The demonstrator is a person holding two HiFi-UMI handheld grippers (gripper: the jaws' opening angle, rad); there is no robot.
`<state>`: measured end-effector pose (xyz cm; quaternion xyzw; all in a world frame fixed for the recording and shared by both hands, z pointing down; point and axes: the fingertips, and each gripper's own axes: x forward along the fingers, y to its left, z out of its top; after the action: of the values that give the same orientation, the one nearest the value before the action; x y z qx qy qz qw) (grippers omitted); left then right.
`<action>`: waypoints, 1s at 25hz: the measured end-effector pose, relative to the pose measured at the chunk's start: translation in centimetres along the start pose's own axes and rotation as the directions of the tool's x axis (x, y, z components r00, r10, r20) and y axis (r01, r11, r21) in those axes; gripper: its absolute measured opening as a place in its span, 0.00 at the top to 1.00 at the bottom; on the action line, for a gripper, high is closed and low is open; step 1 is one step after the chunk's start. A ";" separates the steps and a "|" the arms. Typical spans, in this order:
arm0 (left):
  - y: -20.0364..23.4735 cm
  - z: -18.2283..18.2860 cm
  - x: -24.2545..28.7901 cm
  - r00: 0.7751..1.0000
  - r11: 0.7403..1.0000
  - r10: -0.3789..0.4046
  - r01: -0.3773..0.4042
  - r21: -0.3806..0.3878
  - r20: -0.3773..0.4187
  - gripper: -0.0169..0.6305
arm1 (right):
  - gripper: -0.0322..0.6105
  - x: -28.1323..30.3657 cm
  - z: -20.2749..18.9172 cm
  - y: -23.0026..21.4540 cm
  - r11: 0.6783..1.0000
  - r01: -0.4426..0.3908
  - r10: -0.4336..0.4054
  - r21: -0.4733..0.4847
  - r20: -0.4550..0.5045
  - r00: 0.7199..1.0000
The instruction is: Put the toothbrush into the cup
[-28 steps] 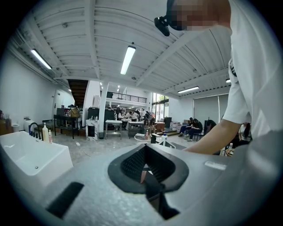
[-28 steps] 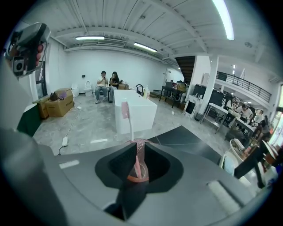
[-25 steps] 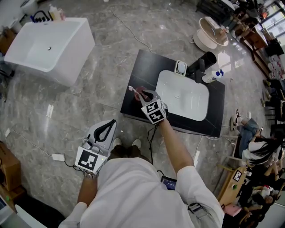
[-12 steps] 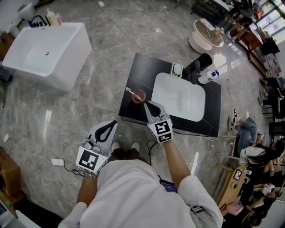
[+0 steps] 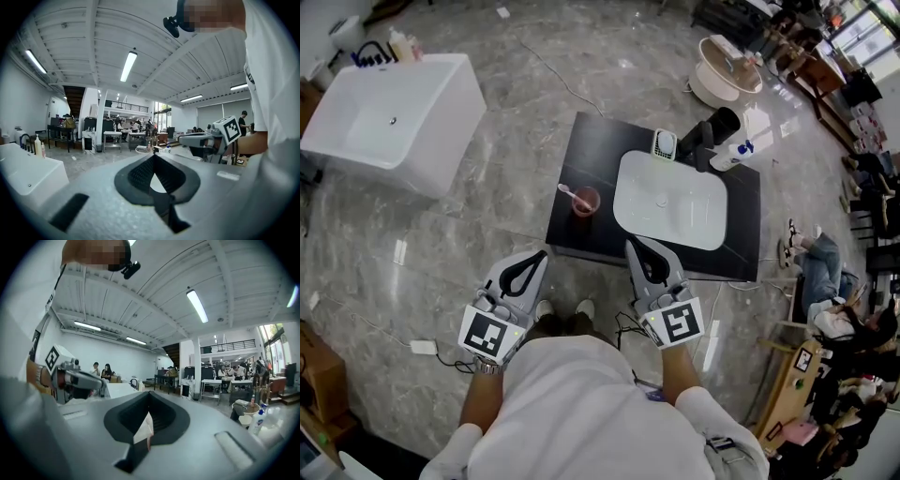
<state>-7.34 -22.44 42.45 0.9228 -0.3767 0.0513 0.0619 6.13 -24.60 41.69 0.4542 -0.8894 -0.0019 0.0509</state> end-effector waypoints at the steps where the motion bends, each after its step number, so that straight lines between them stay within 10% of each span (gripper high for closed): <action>1: -0.2 0.2 0.1 1.000 1.000 -0.004 0.004 0.001 0.006 0.97 | 0.93 -0.6 1.1 0.3 1.000 -0.001 0.001 0.007 0.021 1.000; 9: 0.2 0.7 0.1 1.000 1.000 -0.008 0.008 0.016 0.013 0.97 | 0.93 -3.9 6.6 2.0 1.000 -0.016 0.015 0.004 0.112 0.994; 25: 0.8 3.8 -2.6 0.991 0.998 -0.025 0.017 0.063 0.132 0.97 | 0.93 -2.5 5.4 2.7 0.998 -0.055 0.052 0.033 0.086 0.995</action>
<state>-9.59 -21.84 38.41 0.9295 -0.3686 0.0009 0.0088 4.93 -21.21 36.27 0.4304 -0.9026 -0.0041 0.0050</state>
